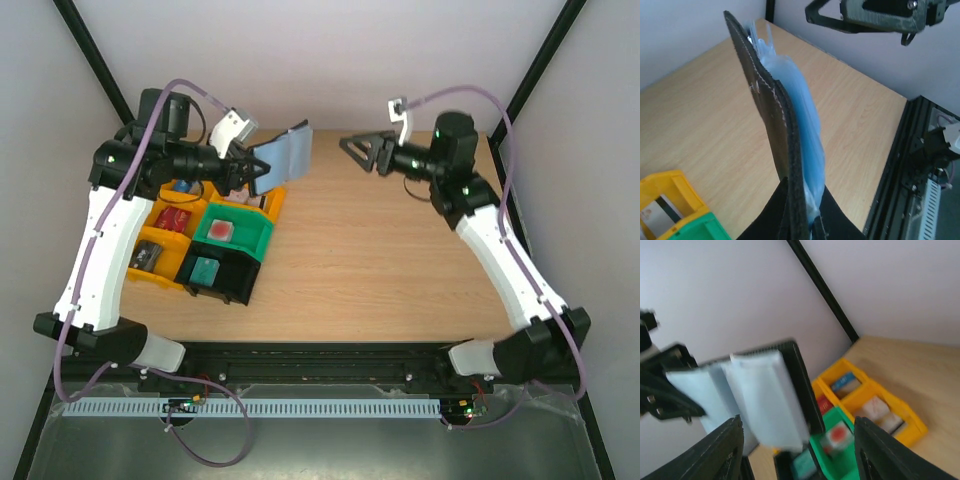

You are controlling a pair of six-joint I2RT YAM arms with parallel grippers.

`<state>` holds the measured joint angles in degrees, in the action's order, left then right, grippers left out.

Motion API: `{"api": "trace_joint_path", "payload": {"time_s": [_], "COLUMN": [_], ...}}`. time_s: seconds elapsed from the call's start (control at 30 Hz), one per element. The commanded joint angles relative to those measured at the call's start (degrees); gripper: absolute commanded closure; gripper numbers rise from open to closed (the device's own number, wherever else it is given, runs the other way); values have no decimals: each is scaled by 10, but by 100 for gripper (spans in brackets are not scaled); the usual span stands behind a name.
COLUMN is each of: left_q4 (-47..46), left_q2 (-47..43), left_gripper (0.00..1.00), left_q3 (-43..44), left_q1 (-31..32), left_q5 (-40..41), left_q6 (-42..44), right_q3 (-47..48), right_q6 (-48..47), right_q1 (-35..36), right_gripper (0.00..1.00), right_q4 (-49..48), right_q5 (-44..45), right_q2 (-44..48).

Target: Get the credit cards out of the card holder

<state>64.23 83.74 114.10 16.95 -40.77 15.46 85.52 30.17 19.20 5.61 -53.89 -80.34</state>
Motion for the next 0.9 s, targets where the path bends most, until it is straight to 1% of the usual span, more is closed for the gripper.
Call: {"api": "trace_joint_path", "payload": {"time_s": [0.0, 0.1, 0.17, 0.2, 0.27, 0.37, 0.43, 0.5, 0.57, 0.67, 0.77, 0.87], "left_q4": [-50, -133, -166, -177, -187, -206, -207, -202, -199, -183, -171, -159], "left_q2": [-53, -118, -147, -157, -178, -215, -231, -236, -235, -234, -230, -223], "left_gripper": [98, 98, 98, 98, 98, 98, 98, 98, 98, 98, 98, 98], "left_q3": [-84, -178, -216, -226, -243, -279, -287, -279, -264, -242, -232, -216], "left_q1": [14, 15, 9, -1, -14, -20, -23, -23, -23, -24, -24, -25], "left_q5": [-22, -61, -104, -123, -129, -145, -150, -155, -157, -129, -136, -146], "left_q6": [-19, -61, -95, -105, -124, -135, -137, -133, -129, -112, -102, -89], "right_q3": [-157, -282, -334, -349, -376, -405, -412, -409, -390, -357, -324, -274], "right_q6": [-65, -44, -15, 1, 20, 42, 58, 86, 107, 134, 120, 71], "right_q1": [0, 1, 1, 2, 2, 2, 3, 5, 9, 30, 78, 128], "right_gripper": [41, 38, 36, 35, 31, 24, 21, 19, 19, 19, 19, 17], "right_q4": [-63, -131, -143, -143, -141, -130, -133, -150, -167, -212, -254, -243], "right_q5": [36, 32, 40, 29, -14, -27, -39, -41, -20, 0, 26, 30], "right_q2": [119, 219, 273, 295, 332, 379, 396, 400, 389, 352, 310, 256]}}
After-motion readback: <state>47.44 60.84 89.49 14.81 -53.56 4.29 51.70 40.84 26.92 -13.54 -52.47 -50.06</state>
